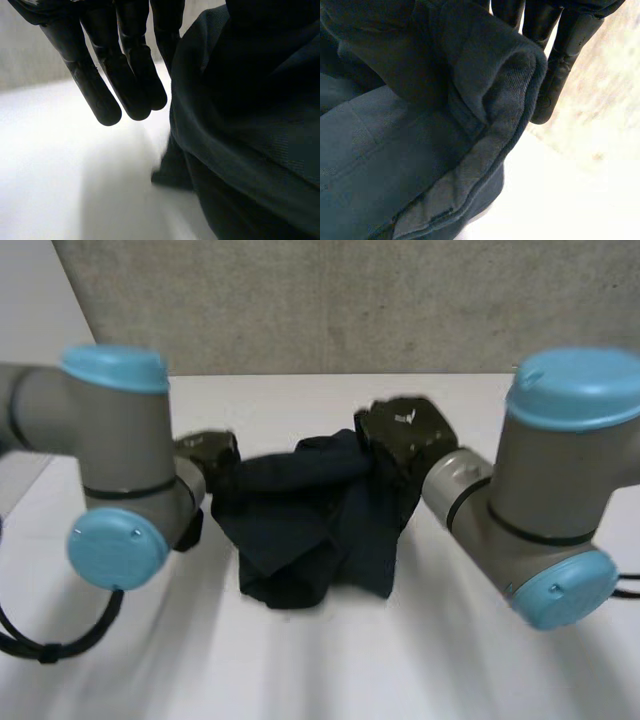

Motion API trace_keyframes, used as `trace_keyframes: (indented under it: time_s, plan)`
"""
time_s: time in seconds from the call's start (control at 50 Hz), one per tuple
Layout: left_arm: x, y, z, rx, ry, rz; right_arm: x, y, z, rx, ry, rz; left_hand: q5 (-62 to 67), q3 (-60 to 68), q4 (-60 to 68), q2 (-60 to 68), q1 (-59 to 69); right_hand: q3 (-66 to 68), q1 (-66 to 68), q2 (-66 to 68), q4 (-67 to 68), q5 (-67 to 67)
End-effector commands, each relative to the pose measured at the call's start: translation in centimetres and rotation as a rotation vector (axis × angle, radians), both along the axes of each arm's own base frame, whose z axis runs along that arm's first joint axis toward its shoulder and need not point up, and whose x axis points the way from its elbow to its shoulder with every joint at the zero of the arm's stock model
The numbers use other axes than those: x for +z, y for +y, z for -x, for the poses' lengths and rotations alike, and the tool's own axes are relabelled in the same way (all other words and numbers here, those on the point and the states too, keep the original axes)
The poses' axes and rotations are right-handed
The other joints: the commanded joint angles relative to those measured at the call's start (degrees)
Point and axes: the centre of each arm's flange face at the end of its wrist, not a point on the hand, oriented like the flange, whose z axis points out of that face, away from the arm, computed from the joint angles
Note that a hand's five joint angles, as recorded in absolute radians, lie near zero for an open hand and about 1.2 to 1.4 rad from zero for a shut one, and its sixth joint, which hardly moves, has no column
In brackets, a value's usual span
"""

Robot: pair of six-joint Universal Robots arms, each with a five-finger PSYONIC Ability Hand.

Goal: Fold the shorts.

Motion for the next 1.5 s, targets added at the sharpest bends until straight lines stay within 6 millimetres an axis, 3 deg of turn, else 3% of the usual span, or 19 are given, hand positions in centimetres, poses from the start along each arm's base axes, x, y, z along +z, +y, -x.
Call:
trace_keyframes:
  time_s: [0.02, 0.1, 0.16, 0.38, 0.48, 0.54, 0.6, 0.62, 0.66, 0.72, 0.74, 0.78, 0.88, 1.1, 1.28, 1.32, 1.4, 1.42, 1.5]
  plan:
    - [9.7, 3.7, -0.7, -0.175, -0.133, 0.264, 6.9, 1.5, 1.1, 0.031, 0.253, 0.38, 16.17, 12.22, 11.91, 11.97, 15.24, 12.6, 26.03, 13.1, 11.99, 15.63]
    - [11.0, 4.8, -0.9, -0.26, -0.303, 0.352, 8.3, 2.3, 1.8, 0.011, 0.394, 0.426, 16.17, 12.22, 11.91, 11.97, 15.24, 12.6, 26.03, 13.1, 11.99, 15.63]
    - [10.2, 4.9, -1.0, -0.292, -0.407, 0.361, 8.4, 2.5, 2.2, 0.009, 0.432, 0.389, 16.17, 12.22, 11.91, 11.97, 15.24, 12.6, 26.03, 13.1, 11.99, 15.63]
    - [1.6, 3.8, 0.2, -0.412, -0.592, 0.175, 1.4, 0.9, 1.0, 0.093, 0.567, 0.169, 16.17, 12.22, 11.91, 11.97, 15.24, 12.6, 26.03, 13.1, 11.99, 15.63]
    - [0.5, 0.9, 1.7, -0.384, -0.593, 0.227, -0.3, -1.0, -0.3, 0.087, 0.559, 0.171, 16.17, 12.22, 11.91, 11.97, 15.24, 12.6, 26.03, 13.1, 11.99, 15.63]
    - [2.5, -2.3, 3.2, -0.309, -0.577, 0.384, 1.9, -4.2, -2.3, 0.018, 0.441, 0.348, 16.17, 12.22, 11.91, 11.97, 15.24, 12.6, 26.03, 13.1, 11.99, 15.63]
    - [6.9, -5.0, 4.7, -0.215, -0.553, 0.63, 5.0, -6.2, -3.6, -0.044, 0.339, 0.539, 16.17, 12.22, 11.91, 11.97, 15.24, 12.6, 26.03, 13.1, 11.99, 15.63]
    - [9.9, -5.8, 5.3, -0.161, -0.524, 0.774, 7.6, -7.2, -4.4, -0.09, 0.25, 0.692, 16.17, 12.22, 11.91, 11.97, 15.24, 12.6, 26.03, 13.1, 11.99, 15.63]
    - [14.1, -6.4, 5.8, -0.06, -0.46, 0.981, 11.9, -7.8, -5.0, -0.159, 0.102, 0.926, 16.17, 12.22, 11.91, 11.97, 15.24, 12.6, 26.03, 13.1, 11.99, 15.63]
    - [17.6, -5.8, 5.9, 0.027, -0.391, 1.14, 15.1, -7.2, -5.2, -0.182, -0.018, 1.102, 16.17, 12.22, 11.91, 11.97, 15.24, 12.6, 26.03, 13.1, 11.99, 15.63]
    - [19.9, -5.0, 5.3, 0.076, -0.342, 1.22, 15.9, -6.4, -5.3, -0.161, -0.05, 1.159, 16.17, 12.22, 11.91, 11.97, 15.24, 12.6, 26.03, 13.1, 11.99, 15.63]
    - [20.8, -4.2, 4.9, 0.092, -0.325, 1.248, 15.9, -6.0, -5.2, -0.131, -0.043, 1.166, 16.17, 12.22, 11.91, 11.97, 15.24, 12.6, 26.03, 13.1, 11.99, 15.63]
    - [18.0, -2.6, 3.9, 0.029, -0.373, 1.163, 12.6, -5.9, -5.2, -0.092, 0.025, 1.062, 16.17, 12.22, 11.91, 11.97, 15.24, 12.6, 26.03, 13.1, 11.99, 15.63]
    - [4.3, 1.4, 1.4, -0.172, -0.507, 0.775, 1.5, -3.0, -2.0, -0.031, 0.322, 0.598, 16.17, 12.22, 11.91, 11.97, 15.24, 12.6, 26.03, 13.1, 11.99, 15.63]
    - [-3.8, 4.3, 0.1, -0.278, -0.479, 0.518, -7.2, -0.8, 0.1, 0.023, 0.325, 0.21, 12.51, 8.55, 8.24, 8.3, 11.57, 12.6, 26.03, 13.1, 11.99, 15.63]
    - [-4.7, 4.8, 0.0, -0.305, -0.475, 0.487, -8.1, -0.2, 0.3, 0.035, 0.322, 0.158, 7.98, 4.03, 3.71, 3.78, 7.05, 12.6, 26.03, 13.1, 11.99, 15.63]
    - [-5.7, 5.9, -0.4, -0.366, -0.48, 0.443, -9.8, 1.5, 1.2, 0.061, 0.332, 0.082, -25.6, -29.55, -29.87, -29.8, -26.54, 12.6, 26.03, 13.1, 11.99, 15.63]
    - [-5.9, 6.3, -0.6, -0.381, -0.486, 0.424, -9.7, 1.9, 1.3, 0.074, 0.326, 0.077, -37.84, -41.8, -42.11, -42.05, -38.78, 12.6, 26.03, 13.1, 11.99, 15.63]
    - [-5.5, 6.7, -1.3, -0.373, -0.493, 0.381, -7.9, 2.3, 1.5, 0.079, 0.282, 0.093, -48.19, -52.14, -52.46, -52.39, -49.13, 12.6, 26.03, 13.1, 11.99, 15.63]
